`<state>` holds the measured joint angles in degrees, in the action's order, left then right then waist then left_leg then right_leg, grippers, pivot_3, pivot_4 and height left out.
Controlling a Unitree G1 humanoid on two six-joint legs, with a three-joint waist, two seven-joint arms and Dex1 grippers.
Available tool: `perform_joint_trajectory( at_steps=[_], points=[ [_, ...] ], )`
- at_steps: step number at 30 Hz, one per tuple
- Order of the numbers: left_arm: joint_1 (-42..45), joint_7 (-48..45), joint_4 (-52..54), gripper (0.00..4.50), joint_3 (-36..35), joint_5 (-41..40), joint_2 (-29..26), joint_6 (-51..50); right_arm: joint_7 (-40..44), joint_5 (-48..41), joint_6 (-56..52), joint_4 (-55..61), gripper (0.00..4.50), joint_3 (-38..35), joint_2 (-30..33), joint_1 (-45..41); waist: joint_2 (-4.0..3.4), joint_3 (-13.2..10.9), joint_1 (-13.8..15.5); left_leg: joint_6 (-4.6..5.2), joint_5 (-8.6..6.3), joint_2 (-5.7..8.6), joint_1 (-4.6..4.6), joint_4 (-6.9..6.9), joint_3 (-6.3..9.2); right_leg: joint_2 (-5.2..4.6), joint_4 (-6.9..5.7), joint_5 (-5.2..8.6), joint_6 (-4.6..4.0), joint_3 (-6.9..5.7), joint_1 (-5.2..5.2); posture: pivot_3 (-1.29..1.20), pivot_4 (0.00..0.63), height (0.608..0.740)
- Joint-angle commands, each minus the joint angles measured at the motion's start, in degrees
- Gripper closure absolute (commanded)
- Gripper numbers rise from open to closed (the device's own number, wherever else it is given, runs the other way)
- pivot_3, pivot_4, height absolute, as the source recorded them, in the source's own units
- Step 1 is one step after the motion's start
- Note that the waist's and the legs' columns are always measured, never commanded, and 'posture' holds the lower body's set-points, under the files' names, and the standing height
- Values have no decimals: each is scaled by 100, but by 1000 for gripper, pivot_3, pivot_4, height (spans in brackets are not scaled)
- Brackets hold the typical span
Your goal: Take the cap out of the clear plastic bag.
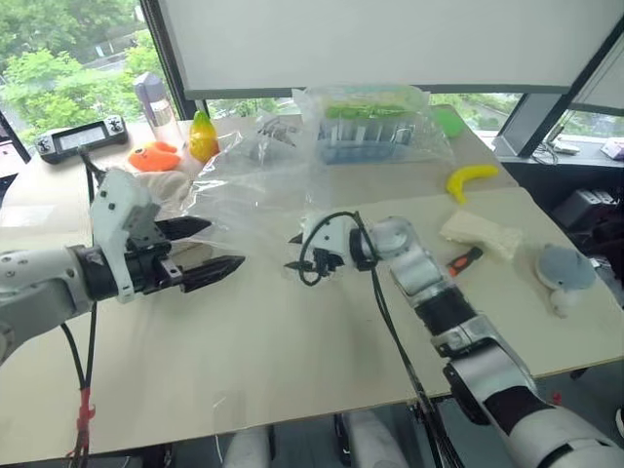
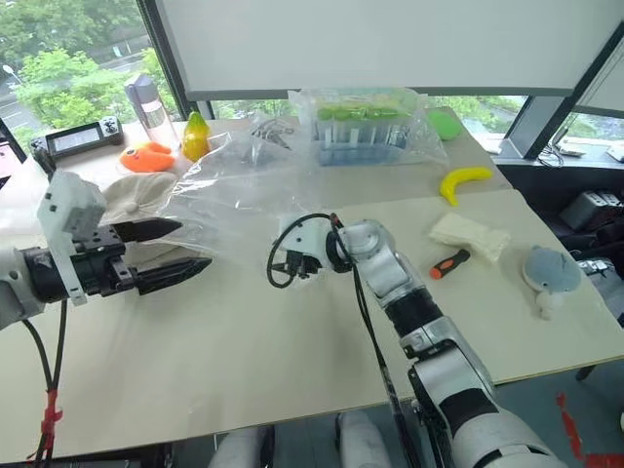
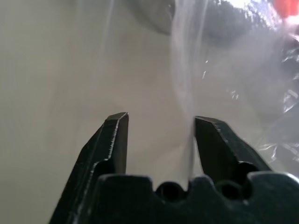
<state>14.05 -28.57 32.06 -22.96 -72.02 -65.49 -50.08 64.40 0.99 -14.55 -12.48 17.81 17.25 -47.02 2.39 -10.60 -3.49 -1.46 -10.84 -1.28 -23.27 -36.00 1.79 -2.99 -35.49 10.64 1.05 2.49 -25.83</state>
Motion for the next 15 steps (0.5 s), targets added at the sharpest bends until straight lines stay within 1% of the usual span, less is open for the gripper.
perform_joint_trajectory(
  at_steps=[1,2,3,6,9,10,11,13,14,15],
  points=[
    [342,-138,-222,0,15,-24,176,76,551,-1245,-1772,1405,460,-619,467,31,-2,-1,5,0,0,1,1,-1,0,0,-6,0,0,1,0,0,150,740],
    [385,-159,-244,0,22,-40,232,57,613,-1450,-2114,1631,134,-705,624,49,-2,-1,11,0,0,1,4,-4,-1,-1,-11,1,-1,2,0,0,150,740],
    [372,-270,-221,0,-21,-139,286,41,747,-1758,-2491,1891,18,-851,846,74,-1,-1,23,0,0,2,4,-6,-1,-2,-16,3,0,2,0,0,150,740],
    [99,-837,-54,0,-385,-438,342,-13,942,-2804,-3534,2457,18,-1488,1349,87,0,-2,47,0,0,1,2,-22,-1,-1,-22,5,0,1,1,0,150,740],
    [-156,-1106,-564,0,-1615,-1454,538,-65,700,-3663,-4175,2398,18,-2441,1567,33,2,-3,30,0,0,-2,9,-25,-7,0,-29,9,-5,2,1,0,150,740],
    [-203,-1090,-714,0,-1879,-1661,577,-80,587,-3833,-4283,2369,18,-2632,1595,31,3,-3,36,0,0,-5,7,-25,-13,0,-36,11,-8,3,-5,0,150,740],
    [-259,-1008,-1021,0,-2178,-1632,631,-44,401,-3993,-4347,2234,18,-2931,1587,54,3,-3,43,1,0,-7,8,-29,-12,2,-42,12,-10,2,-6,0,150,740],
    [-368,-763,-1492,0,-2534,-1358,782,117,-111,-4143,-4339,1882,18,-3488,1493,125,2,-3,44,1,0,-12,19,-30,-12,10,-48,17,-18,3,-1,0,150,740],
    [-400,-648,-1655,0,-2622,-1246,844,165,-336,-4215,-4332,1741,18,-3690,1440,148,2,-3,50,1,0,-13,28,-30,-15,11,-53,22,-28,5,6,0,150,740],
    [-497,-478,-1631,0,-2475,-766,914,315,-587,-4131,-4216,1630,18,-3787,1394,231,2,-3,52,1,0,-15,44,-30,-15,13,-53,31,-43,6,24,0,150,740]
  ],
)
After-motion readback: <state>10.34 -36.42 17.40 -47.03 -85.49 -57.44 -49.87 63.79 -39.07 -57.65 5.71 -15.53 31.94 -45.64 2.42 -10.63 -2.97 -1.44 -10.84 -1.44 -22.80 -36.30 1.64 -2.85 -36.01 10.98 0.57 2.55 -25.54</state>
